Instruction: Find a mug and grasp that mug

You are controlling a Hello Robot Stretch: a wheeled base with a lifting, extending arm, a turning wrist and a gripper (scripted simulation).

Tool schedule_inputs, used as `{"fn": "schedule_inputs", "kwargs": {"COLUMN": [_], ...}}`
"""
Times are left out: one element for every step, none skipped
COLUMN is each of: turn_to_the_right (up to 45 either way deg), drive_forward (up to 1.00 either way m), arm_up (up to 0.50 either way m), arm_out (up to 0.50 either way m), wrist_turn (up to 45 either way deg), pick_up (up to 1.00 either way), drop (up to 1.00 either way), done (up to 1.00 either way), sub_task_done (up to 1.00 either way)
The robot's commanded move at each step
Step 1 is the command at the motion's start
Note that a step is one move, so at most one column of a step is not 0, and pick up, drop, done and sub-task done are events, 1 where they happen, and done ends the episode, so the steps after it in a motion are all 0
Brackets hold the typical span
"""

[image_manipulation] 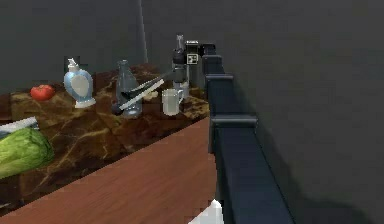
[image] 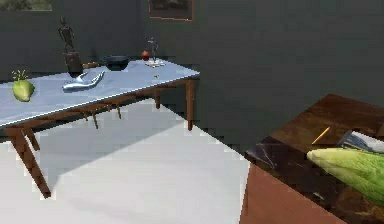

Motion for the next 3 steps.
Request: {"fn": "schedule_inputs", "kwargs": {"turn_to_the_right": [0.0, 0.0, 0.0], "drive_forward": [0.0, 0.0, 0.0], "arm_up": [0.0, 0.0, -0.16], "arm_out": [0.0, 0.0, 0.0], "wrist_turn": [45.0, 21.0, 0.0], "pick_up": [0.0, 0.0, 0.0], "drop": [0.0, 0.0, 0.0], "done": [0.0, 0.0, 0.0], "sub_task_done": [0.0, 0.0, 0.0]}}
